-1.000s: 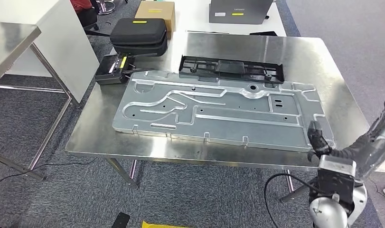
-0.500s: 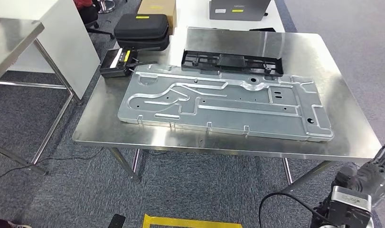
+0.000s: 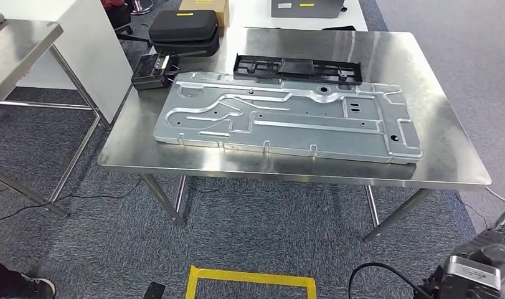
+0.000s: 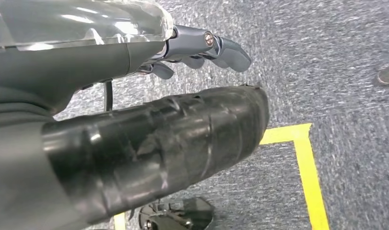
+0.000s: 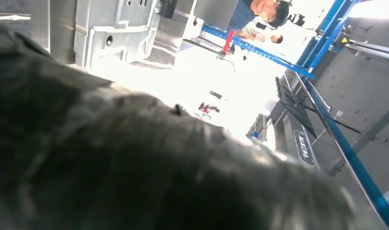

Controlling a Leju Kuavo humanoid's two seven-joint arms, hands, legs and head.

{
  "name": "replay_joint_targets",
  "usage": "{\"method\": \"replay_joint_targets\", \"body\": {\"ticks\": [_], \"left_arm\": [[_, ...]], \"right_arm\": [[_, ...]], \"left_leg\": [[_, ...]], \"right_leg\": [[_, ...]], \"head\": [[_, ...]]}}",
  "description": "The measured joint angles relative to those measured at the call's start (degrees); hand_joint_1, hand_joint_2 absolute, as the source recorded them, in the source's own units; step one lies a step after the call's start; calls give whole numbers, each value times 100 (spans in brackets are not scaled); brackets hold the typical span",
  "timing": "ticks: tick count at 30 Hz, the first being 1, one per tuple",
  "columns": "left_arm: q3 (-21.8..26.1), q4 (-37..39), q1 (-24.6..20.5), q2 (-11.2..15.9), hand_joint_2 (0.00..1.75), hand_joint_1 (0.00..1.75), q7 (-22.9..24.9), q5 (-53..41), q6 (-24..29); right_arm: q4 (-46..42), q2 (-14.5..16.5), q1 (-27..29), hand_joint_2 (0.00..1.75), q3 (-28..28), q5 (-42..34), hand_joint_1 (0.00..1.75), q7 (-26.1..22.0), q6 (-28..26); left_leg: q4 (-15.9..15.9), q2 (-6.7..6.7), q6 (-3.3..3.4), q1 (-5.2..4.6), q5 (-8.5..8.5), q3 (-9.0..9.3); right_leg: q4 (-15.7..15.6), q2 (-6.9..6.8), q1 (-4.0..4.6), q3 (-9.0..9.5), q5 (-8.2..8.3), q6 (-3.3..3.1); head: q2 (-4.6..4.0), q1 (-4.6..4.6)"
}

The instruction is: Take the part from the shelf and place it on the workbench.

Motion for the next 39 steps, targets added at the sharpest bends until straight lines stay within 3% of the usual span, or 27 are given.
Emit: {"method": "replay_joint_targets", "body": {"ticks": [3,4,6,8,9,10,11,13,15,16,18,20,22,24,25,26,28,30,32,34,36,39], "left_arm": [[14,1,9,1,0,0,-10,1,-1],[19,1,9,0,0,0,-11,2,-1],[26,1,6,-2,0,0,-15,3,-1],[28,1,7,-1,0,0,-21,3,-2],[30,1,10,-2,0,0,-25,4,-2],[31,1,11,-2,0,0,-27,5,-3],[33,1,11,-2,0,0,-29,6,-3],[39,1,9,-4,0,0,-33,13,-3],[47,1,7,-8,0,0,-37,22,-3],[51,1,7,-9,0,0,-37,30,-3],[58,1,13,-11,0,0,-37,45,-2],[67,1,24,-11,0,0,-36,59,1],[73,1,31,-12,0,0,-36,68,4],[74,1,34,-13,0,0,-36,80,5],[75,1,37,-13,0,0,-35,88,5],[77,1,40,-13,0,0,-33,97,5],[81,1,40,-11,0,0,-29,110,5],[90,0,30,-9,0,0,-21,116,5],[106,0,33,-8,0,0,-10,115,5],[117,1,39,-15,0,0,0,104,2],[120,1,35,-24,0,0,11,79,-1],[125,1,40,-27,0,0,22,51,-3]], "right_arm": [[-4,23,51,0,-47,-11,0,-13,1],[-8,26,72,0,-63,-15,0,-14,1],[-14,29,107,0,-95,-23,0,-14,1],[-14,33,143,0,-120,-33,0,-15,7],[-14,35,164,0,-132,-37,0,-15,15],[-13,38,182,0,-142,-38,0,-15,25],[-13,41,195,0,-152,-39,0,-14,40],[-13,60,211,0,-186,-45,0,-11,79],[-4,92,237,0,-228,-58,0,12,121],[9,109,253,0,-251,-69,0,49,156],[90,155,296,0,-323,-117,0,164,291],[298,248,325,0,-464,-224,0,240,524],[612,378,344,0,-685,-317,0,224,802],[1011,533,351,0,-1010,-346,0,167,1127],[1247,623,346,0,-1207,-335,0,137,1317],[1506,711,328,0,-1427,-297,0,107,1516],[2089,872,240,0,-1920,-134,0,49,1841],[2771,994,103,0,-2458,102,0,-70,2023],[3578,1053,-106,0,-2995,365,0,-262,2149],[4503,1062,-324,0,-3557,629,0,-412,2222],[5423,1047,-469,0,-4074,903,0,-413,2129],[6791,994,-704,0,-4631,1341,0,-22,1775]], "left_leg": [[-181,13,80,-6,21,20],[-197,27,120,7,73,-10],[-225,61,203,31,186,-108],[-204,76,241,23,276,-241],[-184,79,236,20,321,-314],[-158,82,226,20,363,-388],[-125,84,212,22,399,-463],[-40,83,173,26,448,-598],[30,79,112,19,490,-684],[41,77,75,16,520,-705],[36,71,-9,21,583,-725],[171,52,-64,37,422,-808],[691,39,-87,49,-64,-993],[1363,38,-99,51,-467,-1152],[1538,39,-99,51,-496,-1140],[1510,39,-92,50,-407,-1027],[879,34,-50,45,-107,-529],[145,23,2,19,-24,-51],[-117,18,42,-13,-65,68],[-162,23,114,-1,10,13],[-209,29,214,21,127,-64],[-204,54,280,7,264,-245]], "right_leg": [[6,4,-2,-28,85,105],[50,13,-6,-54,25,137],[408,31,-25,-179,-375,185],[1076,35,-46,-356,-876,228],[1363,34,-59,-400,-983,248],[1498,33,-74,-372,-957,265],[1444,32,-90,-251,-829,277],[799,31,-118,241,-576,289],[133,40,-99,654,-583,264],[-18,44,-78,721,-637,239],[-71,43,-61,684,-591,157],[-105,26,-74,602,-493,42],[-116,9,-76,478,-387,-35],[-98,2,-58,335,-293,-48],[-82,-4,-48,269,-249,-45],[-61,-7,-42,206,-212,-37],[-10,-12,-37,106,-151,-8],[25,-23,-27,42,-94,45],[18,-33,-24,24,-23,114],[-12,-31,-24,23,25,191],[177,-13,-31,-66,-216,246],[1184,17,-46,-410,-941,284]], "head": [[0,2],[-1,3],[-1,8],[0,8],[-1,8],[-1,7],[-1,7],[1,7],[0,4],[0,2],[0,-1],[0,-2],[-1,-6],[0,-9],[0,-9],[0,-9],[-1,-9],[0,-9],[0,-8],[-1,-4],[-1,-1],[-1,0]]}}
